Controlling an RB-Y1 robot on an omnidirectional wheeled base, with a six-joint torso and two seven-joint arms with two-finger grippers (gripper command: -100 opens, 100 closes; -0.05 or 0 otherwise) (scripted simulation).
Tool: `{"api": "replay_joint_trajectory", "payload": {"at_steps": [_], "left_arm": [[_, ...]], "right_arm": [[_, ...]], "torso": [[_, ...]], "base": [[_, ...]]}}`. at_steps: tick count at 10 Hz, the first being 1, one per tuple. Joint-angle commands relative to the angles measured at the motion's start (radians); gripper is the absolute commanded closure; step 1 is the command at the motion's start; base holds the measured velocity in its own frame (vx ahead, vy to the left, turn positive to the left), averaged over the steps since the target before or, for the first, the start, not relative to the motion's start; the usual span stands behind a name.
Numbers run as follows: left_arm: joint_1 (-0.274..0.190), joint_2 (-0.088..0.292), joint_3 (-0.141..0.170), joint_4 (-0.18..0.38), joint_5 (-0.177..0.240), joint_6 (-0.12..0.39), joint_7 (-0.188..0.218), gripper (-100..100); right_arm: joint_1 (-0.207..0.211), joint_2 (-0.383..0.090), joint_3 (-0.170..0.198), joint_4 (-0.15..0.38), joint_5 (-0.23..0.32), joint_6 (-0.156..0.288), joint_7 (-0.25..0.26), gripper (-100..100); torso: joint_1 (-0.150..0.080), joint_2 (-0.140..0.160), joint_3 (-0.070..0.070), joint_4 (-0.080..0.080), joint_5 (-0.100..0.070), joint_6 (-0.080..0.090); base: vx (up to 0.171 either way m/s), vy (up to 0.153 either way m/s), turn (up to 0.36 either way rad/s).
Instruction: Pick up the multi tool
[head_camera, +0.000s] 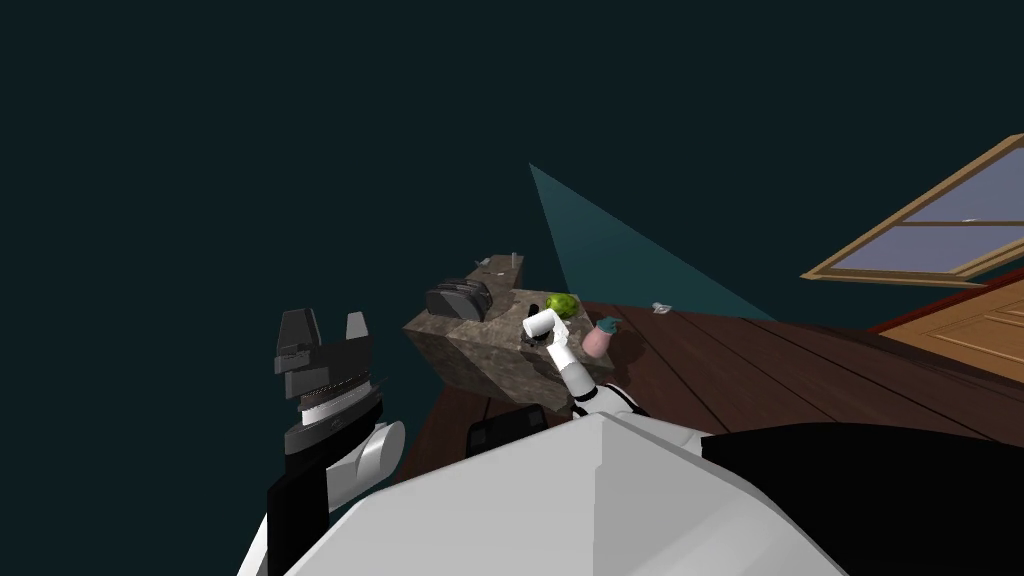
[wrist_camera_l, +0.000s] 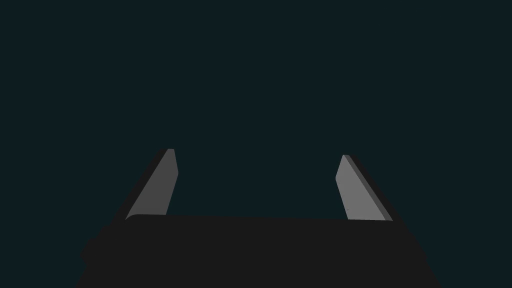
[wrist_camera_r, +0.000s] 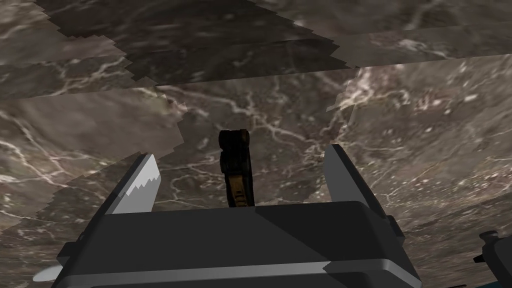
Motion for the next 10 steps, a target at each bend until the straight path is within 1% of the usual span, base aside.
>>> {"api": "replay_joint_trajectory", "payload": {"at_steps": [1, 2, 6, 7, 8, 10], "left_arm": [[0.000, 0.000, 0.000, 0.000, 0.000, 0.000, 0.000, 0], [0.000, 0.000, 0.000, 0.000, 0.000, 0.000, 0.000, 0], [0.000, 0.000, 0.000, 0.000, 0.000, 0.000, 0.000, 0], [0.000, 0.000, 0.000, 0.000, 0.000, 0.000, 0.000, 0], [0.000, 0.000, 0.000, 0.000, 0.000, 0.000, 0.000, 0], [0.000, 0.000, 0.000, 0.000, 0.000, 0.000, 0.000, 0]], "right_arm": [[0.000, 0.000, 0.000, 0.000, 0.000, 0.000, 0.000, -100], [0.000, 0.000, 0.000, 0.002, 0.000, -0.004, -0.001, 100], [0.000, -0.001, 0.000, 0.002, 0.000, -0.003, -0.001, 100], [0.000, -0.001, 0.000, 0.002, 0.000, -0.003, -0.001, 0], [-0.005, 0.000, -0.006, -0.027, -0.002, 0.030, 0.008, 100], [-0.010, 0.000, -0.011, -0.055, -0.003, 0.065, 0.017, 100]], "torso": [[0.000, 0.000, 0.000, 0.000, 0.000, 0.000], [0.000, 0.000, 0.000, 0.000, 0.000, 0.000], [0.001, -0.001, -0.001, 0.000, 0.000, 0.000], [0.001, -0.001, -0.001, 0.000, 0.000, 0.000], [0.001, -0.001, -0.001, 0.000, 0.000, 0.000], [0.002, -0.001, -0.001, 0.000, 0.000, 0.000]], "base": [[-0.004, -0.006, 0.008], [0.000, 0.000, 0.000], [0.000, 0.000, 0.000], [0.000, 0.000, 0.000], [0.013, 0.010, -0.045], [0.011, 0.015, -0.042]]}}
